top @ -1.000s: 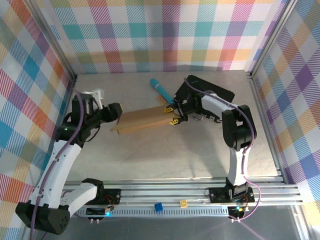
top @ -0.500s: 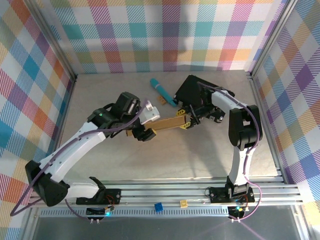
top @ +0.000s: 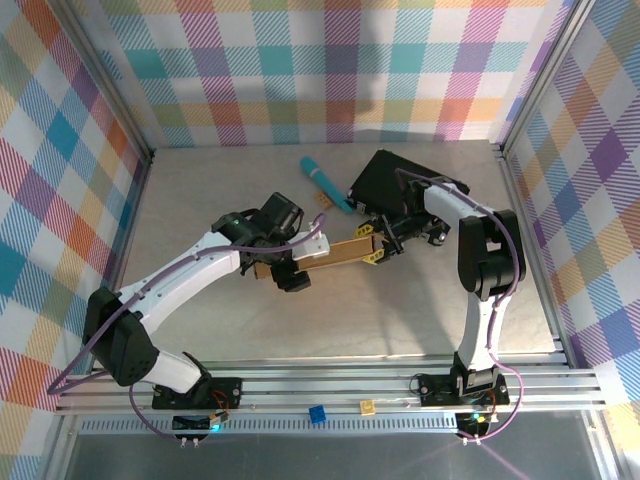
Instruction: Fold the paper box
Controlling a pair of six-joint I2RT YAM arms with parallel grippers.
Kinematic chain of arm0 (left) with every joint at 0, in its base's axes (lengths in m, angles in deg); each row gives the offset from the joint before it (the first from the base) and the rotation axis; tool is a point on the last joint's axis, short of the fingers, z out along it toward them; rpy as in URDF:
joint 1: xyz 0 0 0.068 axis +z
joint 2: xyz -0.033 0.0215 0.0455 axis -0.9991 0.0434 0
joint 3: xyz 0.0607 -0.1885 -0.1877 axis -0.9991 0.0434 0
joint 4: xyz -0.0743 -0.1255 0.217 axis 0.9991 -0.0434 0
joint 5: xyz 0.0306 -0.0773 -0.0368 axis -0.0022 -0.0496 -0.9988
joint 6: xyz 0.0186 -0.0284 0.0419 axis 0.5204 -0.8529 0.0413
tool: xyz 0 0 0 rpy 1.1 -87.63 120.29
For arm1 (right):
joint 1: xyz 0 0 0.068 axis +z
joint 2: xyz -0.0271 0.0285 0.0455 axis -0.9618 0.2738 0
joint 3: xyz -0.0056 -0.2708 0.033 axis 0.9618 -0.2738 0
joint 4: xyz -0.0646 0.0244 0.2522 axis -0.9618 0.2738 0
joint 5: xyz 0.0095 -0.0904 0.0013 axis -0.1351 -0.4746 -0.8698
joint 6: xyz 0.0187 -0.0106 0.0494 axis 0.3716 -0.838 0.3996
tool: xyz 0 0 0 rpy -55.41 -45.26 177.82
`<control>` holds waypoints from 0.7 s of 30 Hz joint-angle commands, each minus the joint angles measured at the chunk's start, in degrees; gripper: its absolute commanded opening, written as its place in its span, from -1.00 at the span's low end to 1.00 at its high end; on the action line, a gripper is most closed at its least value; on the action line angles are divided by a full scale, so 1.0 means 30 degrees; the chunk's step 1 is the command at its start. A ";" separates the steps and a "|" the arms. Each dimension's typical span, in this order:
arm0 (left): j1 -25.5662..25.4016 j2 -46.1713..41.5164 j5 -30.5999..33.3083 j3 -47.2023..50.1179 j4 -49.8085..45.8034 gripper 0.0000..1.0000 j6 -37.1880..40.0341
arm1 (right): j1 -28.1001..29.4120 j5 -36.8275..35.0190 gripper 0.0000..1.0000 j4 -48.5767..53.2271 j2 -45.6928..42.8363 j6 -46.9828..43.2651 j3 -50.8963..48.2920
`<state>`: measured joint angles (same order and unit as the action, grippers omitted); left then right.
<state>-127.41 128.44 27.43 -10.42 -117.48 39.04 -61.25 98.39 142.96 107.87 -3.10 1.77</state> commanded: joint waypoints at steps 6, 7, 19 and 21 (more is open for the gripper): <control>-0.0658 0.0441 0.2740 0.1615 0.2375 0.59 0.0276 | -0.0159 -0.0373 -0.13 -0.0082 0.0412 0.0645 -0.0428; -0.0675 0.0414 0.2908 0.1725 0.2634 0.55 0.0295 | -0.0157 -0.0359 -0.13 -0.0155 0.0412 0.0717 -0.0448; -0.0665 0.0270 0.2046 0.1854 0.2722 -0.10 0.0471 | -0.0245 -0.0543 0.13 -0.0974 0.0558 0.1221 -0.0229; -0.0658 0.0238 0.1962 0.1797 0.2558 -0.11 0.0588 | -0.0303 -0.0808 0.23 -0.0998 0.0555 0.1164 0.0036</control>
<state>-129.12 128.77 35.62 -5.94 -108.45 40.98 -61.73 98.37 140.21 108.48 -0.85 1.03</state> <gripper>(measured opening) 0.483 0.598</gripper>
